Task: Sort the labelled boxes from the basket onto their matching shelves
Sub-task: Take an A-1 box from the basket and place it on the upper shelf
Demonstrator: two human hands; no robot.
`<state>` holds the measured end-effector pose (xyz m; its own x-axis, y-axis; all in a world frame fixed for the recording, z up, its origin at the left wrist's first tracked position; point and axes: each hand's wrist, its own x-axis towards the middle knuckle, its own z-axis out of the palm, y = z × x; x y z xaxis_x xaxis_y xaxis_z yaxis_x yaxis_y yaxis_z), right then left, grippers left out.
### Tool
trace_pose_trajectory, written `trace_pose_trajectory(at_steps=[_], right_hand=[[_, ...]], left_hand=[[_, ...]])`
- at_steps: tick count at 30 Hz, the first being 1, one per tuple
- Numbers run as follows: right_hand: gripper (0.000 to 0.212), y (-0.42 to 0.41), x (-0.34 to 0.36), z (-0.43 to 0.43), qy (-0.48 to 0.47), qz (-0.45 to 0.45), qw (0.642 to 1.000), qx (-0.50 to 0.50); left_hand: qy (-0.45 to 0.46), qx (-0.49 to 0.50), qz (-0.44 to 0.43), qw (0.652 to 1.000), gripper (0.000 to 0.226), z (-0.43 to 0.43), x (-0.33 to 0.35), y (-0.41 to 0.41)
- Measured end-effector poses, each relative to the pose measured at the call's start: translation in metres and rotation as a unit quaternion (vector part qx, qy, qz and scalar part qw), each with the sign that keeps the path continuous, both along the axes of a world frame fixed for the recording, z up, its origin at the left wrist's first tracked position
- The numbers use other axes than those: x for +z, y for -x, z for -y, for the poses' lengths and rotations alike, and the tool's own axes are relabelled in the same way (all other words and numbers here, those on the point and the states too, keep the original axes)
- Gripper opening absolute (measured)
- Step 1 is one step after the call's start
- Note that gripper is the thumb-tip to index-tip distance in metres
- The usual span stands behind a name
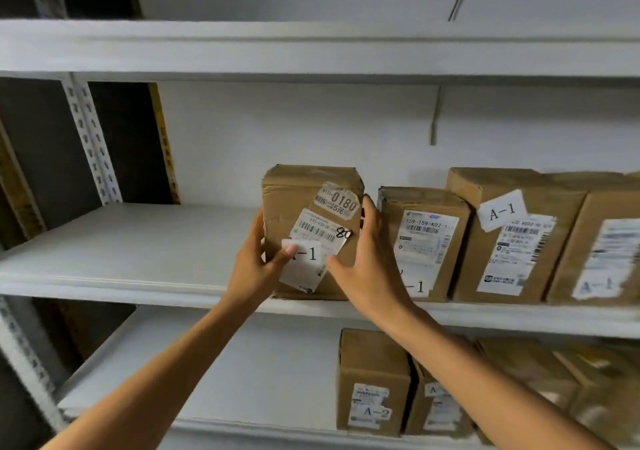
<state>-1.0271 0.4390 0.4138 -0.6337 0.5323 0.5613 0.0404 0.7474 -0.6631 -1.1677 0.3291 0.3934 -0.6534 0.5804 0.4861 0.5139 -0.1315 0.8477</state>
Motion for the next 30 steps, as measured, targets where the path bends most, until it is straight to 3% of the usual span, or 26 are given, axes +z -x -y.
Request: trace_pose_trajectory(at_steps=[7, 10, 13, 17, 19, 23, 26, 30], right_hand=[[0.086, -0.011, -0.002, 0.018, -0.144, 0.021, 0.987, -0.069], [0.063, -0.007, -0.008, 0.023, -0.22, 0.022, 0.972, -0.077], [0.032, 0.006, -0.015, 0.033, -0.232, 0.052, 0.971, 0.002], [0.016, 0.028, -0.028, 0.045, -0.219, 0.145, 0.958, 0.116], [0.019, 0.047, -0.035, 0.055, -0.218, 0.206, 0.94, 0.161], [0.035, 0.099, -0.053, 0.095, -0.217, 0.273, 0.898, 0.268], [0.041, 0.125, -0.07, 0.13, -0.243, 0.291, 0.857, 0.349], [0.037, 0.131, -0.098, 0.169, -0.273, 0.286, 0.803, 0.446]], left_hand=[[-0.018, -0.038, -0.067, 0.997, 0.06, -0.016, 0.0, -0.006], [-0.001, -0.085, -0.049, 0.995, 0.077, -0.017, 0.002, 0.002], [0.076, -0.057, -0.045, 0.994, 0.091, -0.006, -0.008, 0.008], [0.137, 0.118, -0.135, 0.974, 0.044, 0.048, -0.036, 0.018], [0.187, 0.168, -0.161, 0.954, 0.03, 0.083, -0.043, 0.024], [0.366, 0.243, -0.164, 0.883, 0.03, 0.153, -0.056, 0.026], [0.477, 0.298, -0.113, 0.819, 0.032, 0.201, -0.061, 0.005], [0.512, 0.414, -0.028, 0.752, 0.027, 0.246, -0.077, -0.043]])
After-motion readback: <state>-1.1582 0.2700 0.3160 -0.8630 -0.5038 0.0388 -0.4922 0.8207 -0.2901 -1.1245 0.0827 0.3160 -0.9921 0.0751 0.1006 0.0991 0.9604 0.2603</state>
